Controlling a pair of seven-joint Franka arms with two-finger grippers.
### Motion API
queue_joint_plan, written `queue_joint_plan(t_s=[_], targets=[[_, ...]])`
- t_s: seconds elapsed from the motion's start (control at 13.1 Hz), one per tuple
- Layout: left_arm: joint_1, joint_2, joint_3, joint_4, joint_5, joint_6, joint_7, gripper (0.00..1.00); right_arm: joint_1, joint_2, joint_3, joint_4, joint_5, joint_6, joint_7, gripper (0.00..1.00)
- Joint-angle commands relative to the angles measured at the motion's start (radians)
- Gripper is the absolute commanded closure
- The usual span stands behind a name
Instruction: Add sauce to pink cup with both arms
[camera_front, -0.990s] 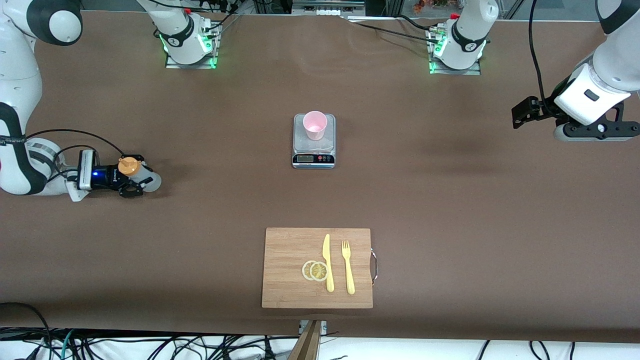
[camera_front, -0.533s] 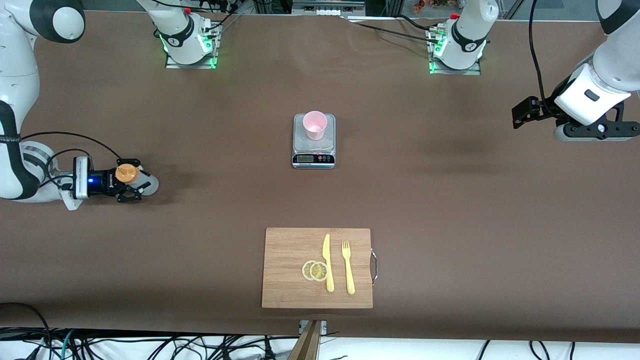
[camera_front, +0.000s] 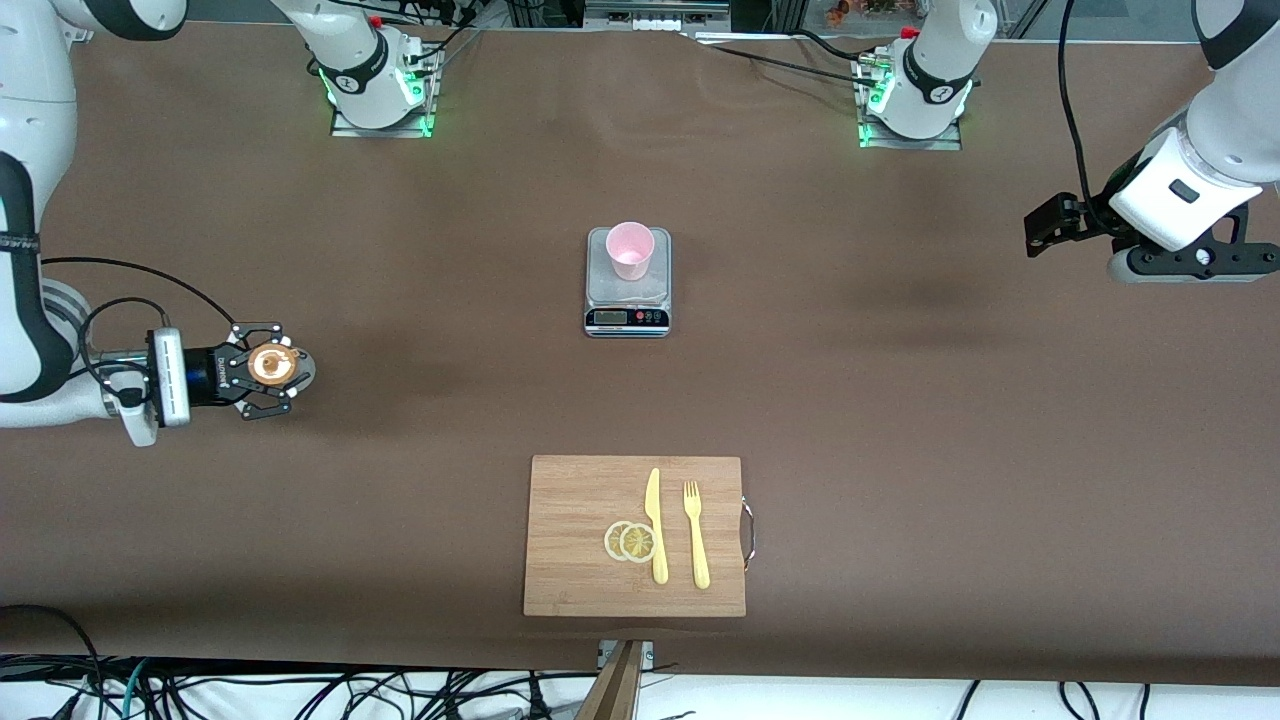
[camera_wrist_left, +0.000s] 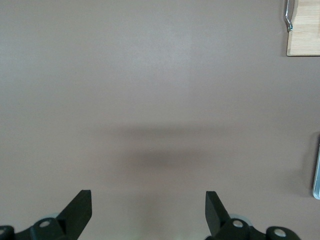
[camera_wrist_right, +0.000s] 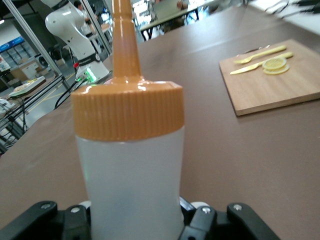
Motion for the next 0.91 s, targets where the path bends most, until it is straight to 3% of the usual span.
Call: queue_joint_plan(t_s=[0.0, 0.38, 0.84], targets=[[0.008, -0.006, 0.003, -0.003, -0.015, -0.012, 0.027, 0.00, 0.093, -0.070, -0.008, -0.020, -0.088, 0.044, 0.096, 1.00], [0.011, -0.006, 0.003, -0.001, -0.017, -0.012, 0.027, 0.00, 0.253, -0.099, -0.006, -0.021, -0.107, 0.139, 0.179, 1.00], [0.013, -0.006, 0.003, -0.001, -0.017, -0.012, 0.027, 0.00, 0.454, -0.106, -0.008, -0.038, -0.193, 0.243, 0.231, 1.00]])
